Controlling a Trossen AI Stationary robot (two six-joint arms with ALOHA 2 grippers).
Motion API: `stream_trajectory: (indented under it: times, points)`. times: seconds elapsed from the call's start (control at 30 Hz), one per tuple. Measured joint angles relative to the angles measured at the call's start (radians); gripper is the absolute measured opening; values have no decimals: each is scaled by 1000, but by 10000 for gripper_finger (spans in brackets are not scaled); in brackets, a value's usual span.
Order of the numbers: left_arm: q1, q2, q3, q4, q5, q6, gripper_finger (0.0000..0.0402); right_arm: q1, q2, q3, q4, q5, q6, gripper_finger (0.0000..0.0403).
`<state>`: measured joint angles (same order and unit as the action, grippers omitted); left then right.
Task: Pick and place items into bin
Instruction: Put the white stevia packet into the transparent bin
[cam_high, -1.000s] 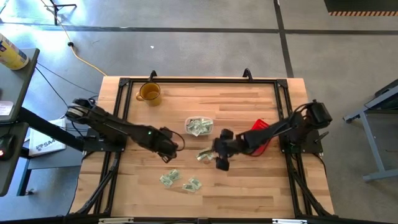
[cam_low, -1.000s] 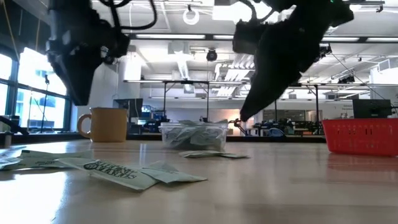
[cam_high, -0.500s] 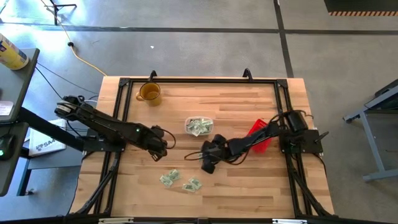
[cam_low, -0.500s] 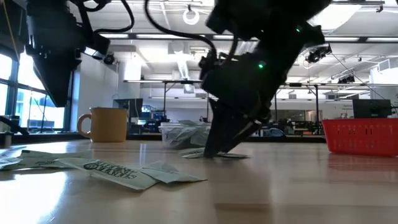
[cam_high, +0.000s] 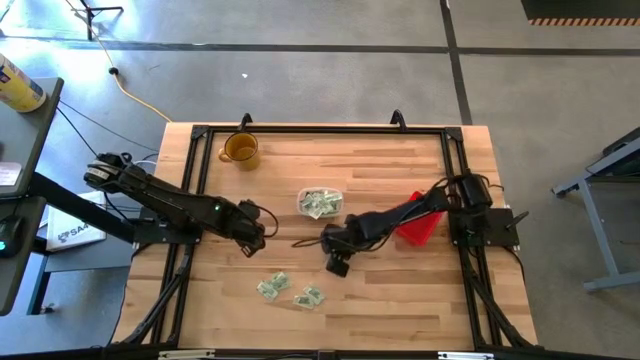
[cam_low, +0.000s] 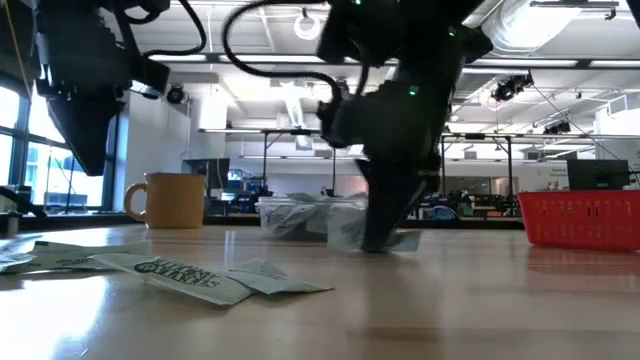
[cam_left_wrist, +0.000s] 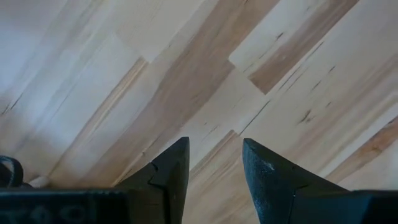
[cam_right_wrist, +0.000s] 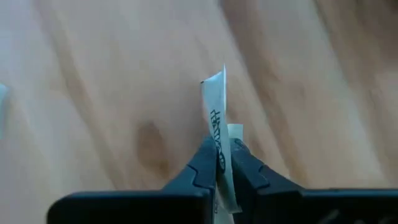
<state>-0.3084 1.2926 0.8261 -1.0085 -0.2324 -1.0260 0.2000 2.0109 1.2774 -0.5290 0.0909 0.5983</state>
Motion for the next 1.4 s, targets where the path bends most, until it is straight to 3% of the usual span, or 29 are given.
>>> stream_trajectory:
  times: [0.33, 0.4, 0.57, 0.73, 1.0, 1.1, 1.4]
  points:
    - [0, 0, 0, 32, -45, -27, 184, -207, -261, -4, -40, 63, -67, 11]
    - [0, 0, 0, 42, -49, -31, 184, -239, -274, -5, -48, 22, -80, 10]
    - [0, 0, 0, 78, -49, -38, 184, -232, -252, -20, -47, -230, -140, 13]
    - [0, 0, 0, 84, -68, -61, 184, -141, -213, -22, -98, -288, -190, 102]
    - [0, 0, 0, 92, -76, -63, 184, -66, -225, -18, -196, -124, -247, 278]
    - [0, 0, 0, 92, -92, -63, 184, -36, -208, -19, -248, -123, -263, 302]
    - [0, 0, 0, 91, -104, -60, 184, 26, -92, -19, -178, -18, -180, 304]
